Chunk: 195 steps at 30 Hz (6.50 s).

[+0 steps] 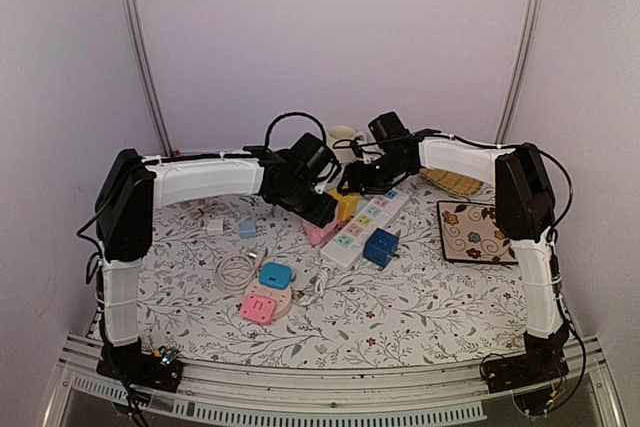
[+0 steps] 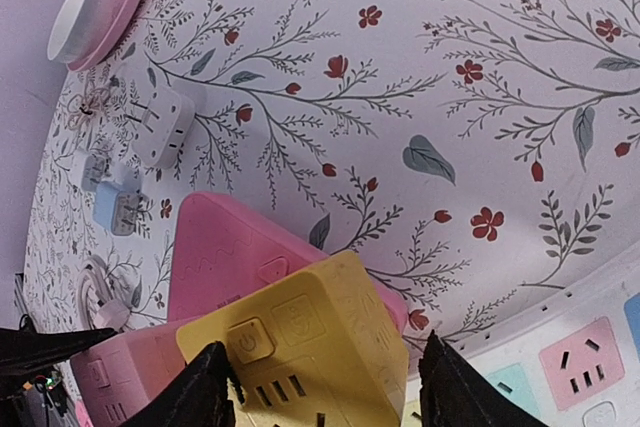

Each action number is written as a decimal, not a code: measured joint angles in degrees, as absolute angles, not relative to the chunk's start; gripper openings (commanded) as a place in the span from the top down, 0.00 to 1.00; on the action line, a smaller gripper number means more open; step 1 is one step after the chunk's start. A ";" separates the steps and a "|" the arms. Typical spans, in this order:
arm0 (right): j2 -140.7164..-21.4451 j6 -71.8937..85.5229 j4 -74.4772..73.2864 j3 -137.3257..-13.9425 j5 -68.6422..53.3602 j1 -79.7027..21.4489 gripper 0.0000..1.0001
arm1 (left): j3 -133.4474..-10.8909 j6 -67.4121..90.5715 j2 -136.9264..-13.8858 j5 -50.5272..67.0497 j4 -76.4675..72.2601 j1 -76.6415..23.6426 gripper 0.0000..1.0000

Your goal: Pull the plug off the socket

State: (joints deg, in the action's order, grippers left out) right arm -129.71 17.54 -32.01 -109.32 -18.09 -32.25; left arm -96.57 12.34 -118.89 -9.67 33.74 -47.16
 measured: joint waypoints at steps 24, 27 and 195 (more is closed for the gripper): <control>-128.16 11.51 -26.48 -104.92 -15.68 -32.77 0.37 | -100.73 14.20 -121.03 -9.30 34.79 -46.59 0.99; -128.16 11.20 -26.57 -104.92 -15.49 -32.86 0.36 | -100.95 12.16 -121.56 -12.49 34.74 -48.12 0.99; -128.88 5.13 -33.21 -111.33 -10.17 -37.23 0.05 | -65.93 39.79 -89.01 1.37 21.47 -24.27 0.09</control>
